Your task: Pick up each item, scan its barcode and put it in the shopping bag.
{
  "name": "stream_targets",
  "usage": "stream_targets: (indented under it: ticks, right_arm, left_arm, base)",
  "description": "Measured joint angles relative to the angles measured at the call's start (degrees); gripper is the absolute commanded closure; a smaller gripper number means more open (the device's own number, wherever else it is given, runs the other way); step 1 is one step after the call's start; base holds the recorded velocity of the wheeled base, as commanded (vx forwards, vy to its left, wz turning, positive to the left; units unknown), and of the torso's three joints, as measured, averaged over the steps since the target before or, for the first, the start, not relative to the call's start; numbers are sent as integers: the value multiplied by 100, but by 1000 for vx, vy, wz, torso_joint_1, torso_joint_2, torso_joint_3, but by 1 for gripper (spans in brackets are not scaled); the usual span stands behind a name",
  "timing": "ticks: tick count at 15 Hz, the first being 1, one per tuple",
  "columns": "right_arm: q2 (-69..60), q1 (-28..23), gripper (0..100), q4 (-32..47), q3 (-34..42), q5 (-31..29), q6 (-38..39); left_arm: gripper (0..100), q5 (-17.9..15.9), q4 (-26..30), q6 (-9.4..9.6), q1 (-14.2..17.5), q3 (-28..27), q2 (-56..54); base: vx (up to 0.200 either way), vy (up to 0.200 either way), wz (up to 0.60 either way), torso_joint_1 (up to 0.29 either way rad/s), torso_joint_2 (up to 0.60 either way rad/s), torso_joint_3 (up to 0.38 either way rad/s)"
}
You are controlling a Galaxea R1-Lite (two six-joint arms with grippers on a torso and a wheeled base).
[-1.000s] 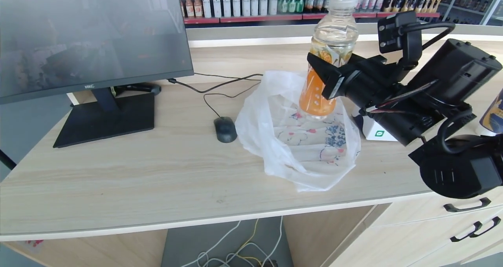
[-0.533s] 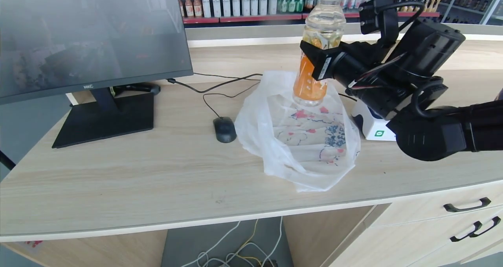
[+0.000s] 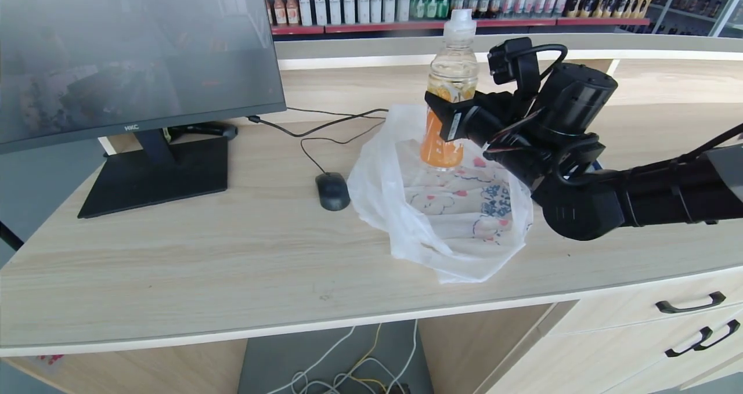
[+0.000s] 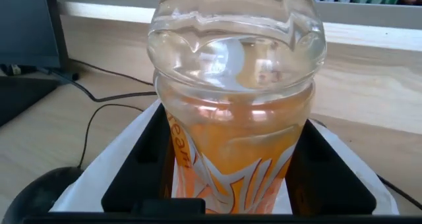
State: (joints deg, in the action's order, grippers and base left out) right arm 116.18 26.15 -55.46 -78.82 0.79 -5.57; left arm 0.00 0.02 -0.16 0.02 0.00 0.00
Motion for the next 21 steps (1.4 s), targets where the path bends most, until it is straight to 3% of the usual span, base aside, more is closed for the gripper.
stream_targets:
  ticks: [21]
  right_arm:
    - [166, 212, 100, -243, 736, 5, 7]
  left_arm:
    - [0, 0, 2, 0, 2, 0, 0]
  base:
    - [0, 0, 0, 0, 0, 0]
